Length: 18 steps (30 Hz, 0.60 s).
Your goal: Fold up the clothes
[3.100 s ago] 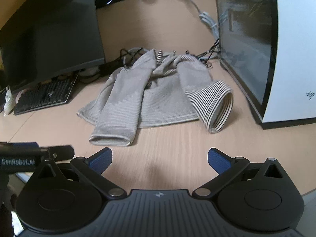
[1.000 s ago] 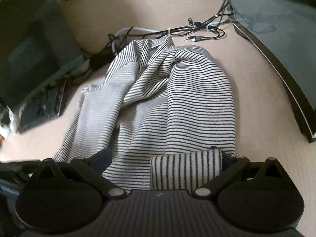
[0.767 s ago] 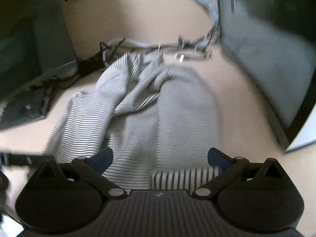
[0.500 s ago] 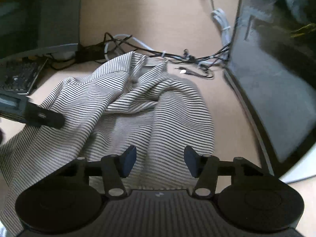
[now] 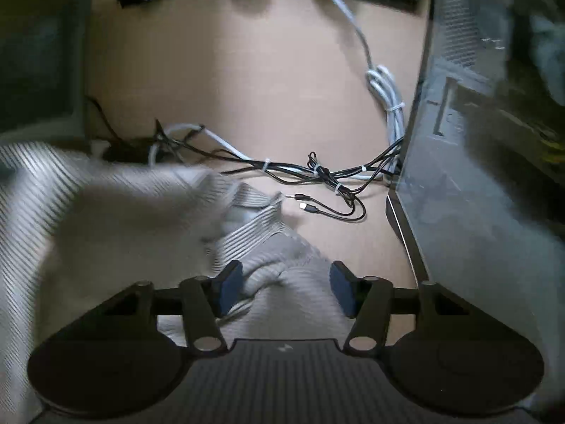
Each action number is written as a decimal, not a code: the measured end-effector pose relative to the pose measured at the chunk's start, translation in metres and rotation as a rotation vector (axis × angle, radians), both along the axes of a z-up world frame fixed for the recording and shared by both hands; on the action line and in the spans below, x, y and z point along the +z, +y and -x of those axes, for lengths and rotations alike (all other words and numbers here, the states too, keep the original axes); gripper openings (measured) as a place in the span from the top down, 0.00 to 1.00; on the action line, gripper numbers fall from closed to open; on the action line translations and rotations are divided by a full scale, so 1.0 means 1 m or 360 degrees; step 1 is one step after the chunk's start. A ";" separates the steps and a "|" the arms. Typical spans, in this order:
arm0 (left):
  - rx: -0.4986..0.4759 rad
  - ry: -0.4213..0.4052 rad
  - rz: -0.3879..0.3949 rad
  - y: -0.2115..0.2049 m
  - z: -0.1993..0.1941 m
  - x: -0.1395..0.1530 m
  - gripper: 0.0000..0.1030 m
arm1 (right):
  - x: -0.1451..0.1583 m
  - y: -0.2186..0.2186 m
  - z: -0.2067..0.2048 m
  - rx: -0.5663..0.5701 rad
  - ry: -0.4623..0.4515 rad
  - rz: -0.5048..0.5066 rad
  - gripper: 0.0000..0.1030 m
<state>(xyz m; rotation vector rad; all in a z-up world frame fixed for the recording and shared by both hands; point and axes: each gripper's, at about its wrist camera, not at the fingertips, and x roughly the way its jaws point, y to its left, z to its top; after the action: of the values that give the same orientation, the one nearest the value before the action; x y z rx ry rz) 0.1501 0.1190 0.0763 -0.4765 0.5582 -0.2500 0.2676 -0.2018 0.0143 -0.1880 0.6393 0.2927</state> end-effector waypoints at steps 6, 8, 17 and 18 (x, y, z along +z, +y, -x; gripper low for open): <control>0.0309 0.0129 0.0102 0.058 -0.002 -0.012 0.90 | -0.027 0.011 -0.030 0.0146 0.0175 -0.0054 0.42; 0.0399 0.0228 0.0216 0.077 -0.001 -0.030 0.90 | -0.023 0.017 -0.027 0.0246 0.0190 -0.0109 0.78; 0.0605 0.0438 0.0491 0.137 0.006 -0.083 0.86 | 0.006 0.009 -0.023 0.0126 0.0007 0.0049 0.95; 0.0604 0.0441 0.0444 0.135 0.005 -0.081 0.81 | 0.003 0.010 -0.025 0.0108 0.0013 0.0098 0.95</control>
<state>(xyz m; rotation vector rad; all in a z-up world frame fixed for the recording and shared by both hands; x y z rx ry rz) 0.1449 0.2542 -0.0046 -0.8841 0.6927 0.1064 0.2928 -0.1919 0.0177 -0.2683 0.6512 0.3395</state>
